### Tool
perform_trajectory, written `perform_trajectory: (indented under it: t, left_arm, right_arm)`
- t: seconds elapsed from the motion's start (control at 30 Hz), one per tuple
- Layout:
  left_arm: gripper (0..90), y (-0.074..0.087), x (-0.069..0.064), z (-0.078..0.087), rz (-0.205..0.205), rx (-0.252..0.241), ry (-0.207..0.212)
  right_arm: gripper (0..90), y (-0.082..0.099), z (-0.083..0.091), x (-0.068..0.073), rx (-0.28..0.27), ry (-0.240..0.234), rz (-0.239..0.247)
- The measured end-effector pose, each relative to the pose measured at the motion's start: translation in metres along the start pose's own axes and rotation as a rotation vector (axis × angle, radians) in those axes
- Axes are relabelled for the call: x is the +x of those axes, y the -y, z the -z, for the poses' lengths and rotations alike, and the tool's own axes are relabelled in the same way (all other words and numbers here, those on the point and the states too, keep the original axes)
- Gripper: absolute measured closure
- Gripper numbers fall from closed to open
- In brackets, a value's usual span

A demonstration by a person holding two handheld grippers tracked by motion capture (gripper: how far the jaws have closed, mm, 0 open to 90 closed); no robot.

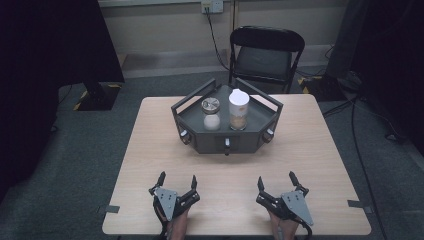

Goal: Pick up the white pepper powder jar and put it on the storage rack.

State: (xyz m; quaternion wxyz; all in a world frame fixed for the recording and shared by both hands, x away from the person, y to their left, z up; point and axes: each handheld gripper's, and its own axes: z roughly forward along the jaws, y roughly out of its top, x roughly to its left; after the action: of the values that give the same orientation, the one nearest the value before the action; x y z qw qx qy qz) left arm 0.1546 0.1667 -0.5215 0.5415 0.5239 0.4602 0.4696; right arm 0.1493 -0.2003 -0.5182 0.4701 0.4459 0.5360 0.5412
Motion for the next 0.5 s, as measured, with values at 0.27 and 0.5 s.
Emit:
perform_trajectory:
  t: [0.27,0.5]
  left_arm:
    - [0.0,0.0000,0.0005,0.0000,0.000,0.000,0.003]
    - [0.0,0.0000,0.0006,0.0000,0.000,0.000,0.004]
  right_arm:
    - [0.0,0.0005,0.0003,-0.0004,-0.003,-0.002,0.000]
    - [0.0,0.0006,0.0005,-0.0004,-0.003,-0.001,-0.004]
